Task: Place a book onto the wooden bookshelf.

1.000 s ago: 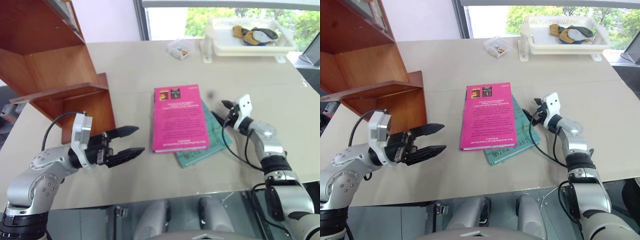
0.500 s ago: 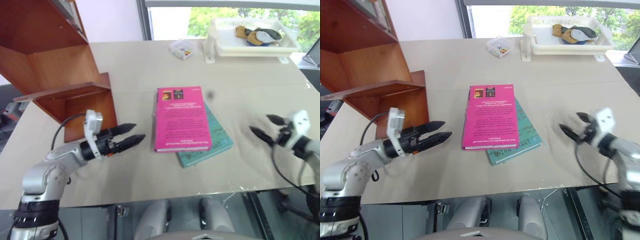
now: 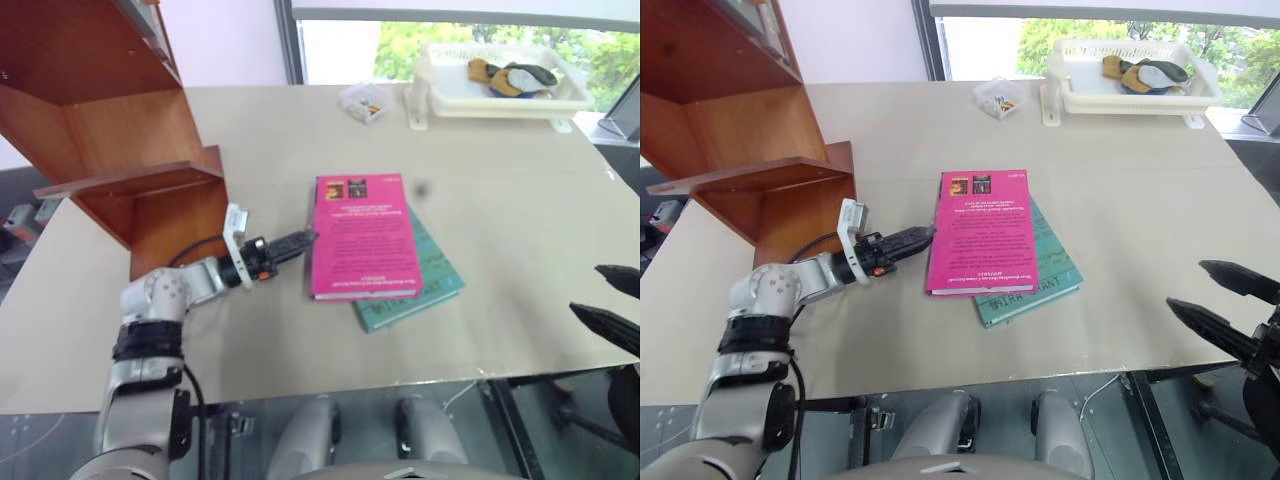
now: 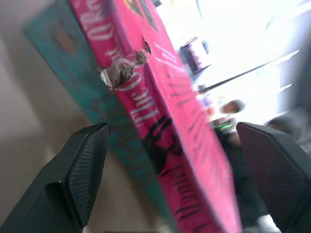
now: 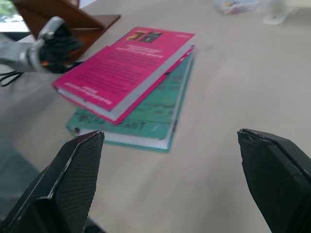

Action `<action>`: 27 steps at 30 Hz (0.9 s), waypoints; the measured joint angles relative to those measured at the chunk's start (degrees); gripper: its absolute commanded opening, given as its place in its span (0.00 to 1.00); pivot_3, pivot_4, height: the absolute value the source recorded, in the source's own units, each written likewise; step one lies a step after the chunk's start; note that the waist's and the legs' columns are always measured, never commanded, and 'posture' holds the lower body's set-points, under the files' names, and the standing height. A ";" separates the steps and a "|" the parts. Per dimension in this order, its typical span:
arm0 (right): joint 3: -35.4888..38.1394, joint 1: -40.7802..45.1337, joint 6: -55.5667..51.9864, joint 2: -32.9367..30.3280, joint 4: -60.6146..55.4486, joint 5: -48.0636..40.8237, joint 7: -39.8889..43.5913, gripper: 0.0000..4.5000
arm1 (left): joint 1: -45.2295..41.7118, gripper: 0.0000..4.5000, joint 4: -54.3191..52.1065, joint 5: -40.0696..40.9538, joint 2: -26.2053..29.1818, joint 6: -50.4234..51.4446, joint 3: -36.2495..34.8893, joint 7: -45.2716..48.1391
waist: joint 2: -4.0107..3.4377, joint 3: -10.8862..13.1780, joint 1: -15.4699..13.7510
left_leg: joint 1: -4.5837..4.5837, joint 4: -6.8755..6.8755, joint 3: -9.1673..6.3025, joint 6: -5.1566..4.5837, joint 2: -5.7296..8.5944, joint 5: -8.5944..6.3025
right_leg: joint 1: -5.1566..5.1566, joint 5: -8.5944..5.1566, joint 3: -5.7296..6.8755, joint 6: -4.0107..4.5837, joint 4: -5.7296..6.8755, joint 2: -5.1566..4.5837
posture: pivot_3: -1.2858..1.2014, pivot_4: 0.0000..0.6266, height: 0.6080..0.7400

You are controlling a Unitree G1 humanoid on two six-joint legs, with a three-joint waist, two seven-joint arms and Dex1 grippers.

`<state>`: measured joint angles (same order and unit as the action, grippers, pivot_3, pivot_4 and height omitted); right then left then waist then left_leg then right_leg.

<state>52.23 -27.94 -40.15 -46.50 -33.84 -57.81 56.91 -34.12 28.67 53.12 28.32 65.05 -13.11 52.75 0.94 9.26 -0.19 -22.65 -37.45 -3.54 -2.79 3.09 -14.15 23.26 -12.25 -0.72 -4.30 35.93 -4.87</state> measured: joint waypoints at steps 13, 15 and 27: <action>0.05 -2.38 1.89 0.65 -1.67 -3.80 6.51 1.00 | -10.67 0.99 17.49 -5.65 -2.89 6.05 2.53 7.72 | 0.03 0.01 -0.68 | -0.05 0.01 0.00 0.01 0.07 -0.01 | 0.01 0.00 -0.04 0.01 -0.03 -0.13 | 0.52 0.24 1.00; 0.05 -2.57 1.99 0.65 -1.81 -3.95 6.55 1.00 | -11.14 0.99 18.72 -6.31 -3.13 6.69 2.60 8.73 | 0.03 0.01 -0.67 | -0.06 0.01 -0.01 0.01 0.07 -0.01 | 0.03 0.00 -0.04 0.01 -0.03 -0.14 | 0.52 0.24 1.00; -0.52 -0.95 2.42 -0.62 -1.97 -5.07 7.96 1.00 | -14.65 0.99 23.84 -13.02 -2.98 7.00 6.93 18.84 | 0.03 0.00 -0.75 | -0.10 0.02 -0.03 0.01 0.07 -0.01 | 0.05 0.01 -0.03 0.02 -0.03 -0.19 | 0.52 0.24 1.00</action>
<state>51.70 -28.89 -37.73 -47.12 -35.81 -62.89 64.88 -48.76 52.51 40.10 25.33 72.04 -6.18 71.59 0.97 9.26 -0.94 -22.75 -37.44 -3.56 -2.78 3.15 -14.16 23.30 -12.24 -0.75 -4.28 35.89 -5.05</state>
